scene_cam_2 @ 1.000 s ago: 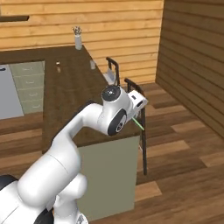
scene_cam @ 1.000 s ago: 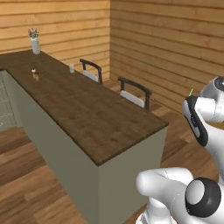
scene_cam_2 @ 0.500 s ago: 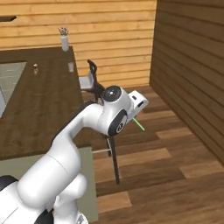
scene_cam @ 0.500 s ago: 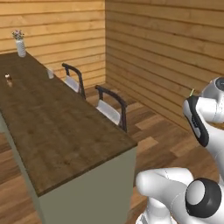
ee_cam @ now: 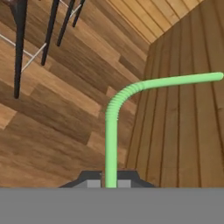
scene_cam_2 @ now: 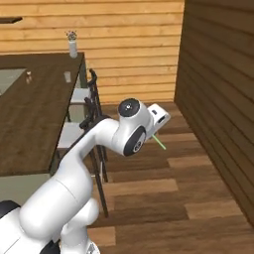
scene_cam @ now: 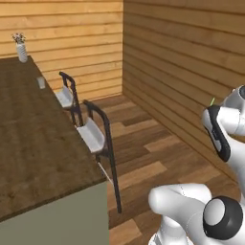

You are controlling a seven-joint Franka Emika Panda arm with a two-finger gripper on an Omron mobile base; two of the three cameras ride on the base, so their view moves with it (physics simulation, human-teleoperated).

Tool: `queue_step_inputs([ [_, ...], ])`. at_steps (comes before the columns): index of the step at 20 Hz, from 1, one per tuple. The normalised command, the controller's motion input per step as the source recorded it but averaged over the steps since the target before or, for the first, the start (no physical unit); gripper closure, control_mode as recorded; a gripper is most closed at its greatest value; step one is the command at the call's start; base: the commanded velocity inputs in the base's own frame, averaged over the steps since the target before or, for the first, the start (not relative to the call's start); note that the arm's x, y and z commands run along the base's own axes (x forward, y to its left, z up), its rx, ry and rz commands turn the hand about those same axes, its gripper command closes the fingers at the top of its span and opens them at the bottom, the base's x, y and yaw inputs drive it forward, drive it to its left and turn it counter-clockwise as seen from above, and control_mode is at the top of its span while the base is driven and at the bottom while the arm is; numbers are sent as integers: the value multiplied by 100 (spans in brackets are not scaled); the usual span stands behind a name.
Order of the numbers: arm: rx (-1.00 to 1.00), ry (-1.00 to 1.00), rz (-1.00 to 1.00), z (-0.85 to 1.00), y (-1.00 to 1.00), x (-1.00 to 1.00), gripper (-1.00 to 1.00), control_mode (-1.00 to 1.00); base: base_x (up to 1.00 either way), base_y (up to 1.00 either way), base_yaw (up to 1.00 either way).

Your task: Take a straw from the drawer in front and place it inside the glass cup on the dining counter.

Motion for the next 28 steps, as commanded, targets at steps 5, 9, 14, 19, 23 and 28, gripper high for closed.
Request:
queue_step_inputs([
  [5,0,0,0,0,0,0,100,100,51,-78,38],
  [9,0,0,0,0,0,0,100,100,50,-71,43],
  [14,0,0,0,0,0,0,100,100,61,-65,45],
  [19,0,0,0,0,0,0,100,100,75,-55,47],
  [23,0,0,0,0,0,0,100,100,80,-50,50],
  [28,0,0,0,0,0,0,100,100,84,-44,53],
])
